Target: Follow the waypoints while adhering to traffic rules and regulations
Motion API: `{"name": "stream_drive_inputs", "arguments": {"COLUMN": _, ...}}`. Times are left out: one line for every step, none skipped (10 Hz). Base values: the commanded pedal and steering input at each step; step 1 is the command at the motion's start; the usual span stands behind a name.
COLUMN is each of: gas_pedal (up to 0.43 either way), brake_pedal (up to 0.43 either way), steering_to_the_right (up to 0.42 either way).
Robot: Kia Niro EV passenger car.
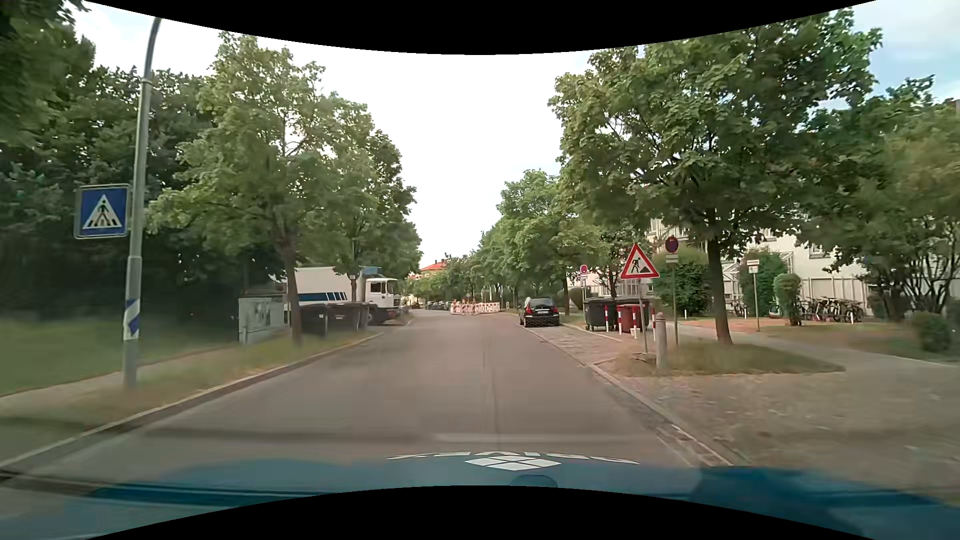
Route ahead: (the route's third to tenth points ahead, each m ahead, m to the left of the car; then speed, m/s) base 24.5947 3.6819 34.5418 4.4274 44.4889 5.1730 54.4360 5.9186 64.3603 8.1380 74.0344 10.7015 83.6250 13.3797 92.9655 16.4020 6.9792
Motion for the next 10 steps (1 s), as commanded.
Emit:
{"name": "stream_drive_inputs", "arguments": {"gas_pedal": 0.150, "brake_pedal": 0.000, "steering_to_the_right": -0.008}}
{"name": "stream_drive_inputs", "arguments": {"gas_pedal": 0.138, "brake_pedal": 0.000, "steering_to_the_right": -0.006}}
{"name": "stream_drive_inputs", "arguments": {"gas_pedal": 0.138, "brake_pedal": 0.000, "steering_to_the_right": -0.007}}
{"name": "stream_drive_inputs", "arguments": {"gas_pedal": 0.138, "brake_pedal": 0.000, "steering_to_the_right": -0.007}}
{"name": "stream_drive_inputs", "arguments": {"gas_pedal": 0.138, "brake_pedal": 0.000, "steering_to_the_right": -0.008}}
{"name": "stream_drive_inputs", "arguments": {"gas_pedal": 0.150, "brake_pedal": 0.000, "steering_to_the_right": -0.007}}
{"name": "stream_drive_inputs", "arguments": {"gas_pedal": 0.150, "brake_pedal": 0.000, "steering_to_the_right": -0.007}}
{"name": "stream_drive_inputs", "arguments": {"gas_pedal": 0.150, "brake_pedal": 0.000, "steering_to_the_right": -0.007}}
{"name": "stream_drive_inputs", "arguments": {"gas_pedal": 0.150, "brake_pedal": 0.000, "steering_to_the_right": -0.007}}
{"name": "stream_drive_inputs", "arguments": {"gas_pedal": 0.150, "brake_pedal": 0.000, "steering_to_the_right": -0.007}}
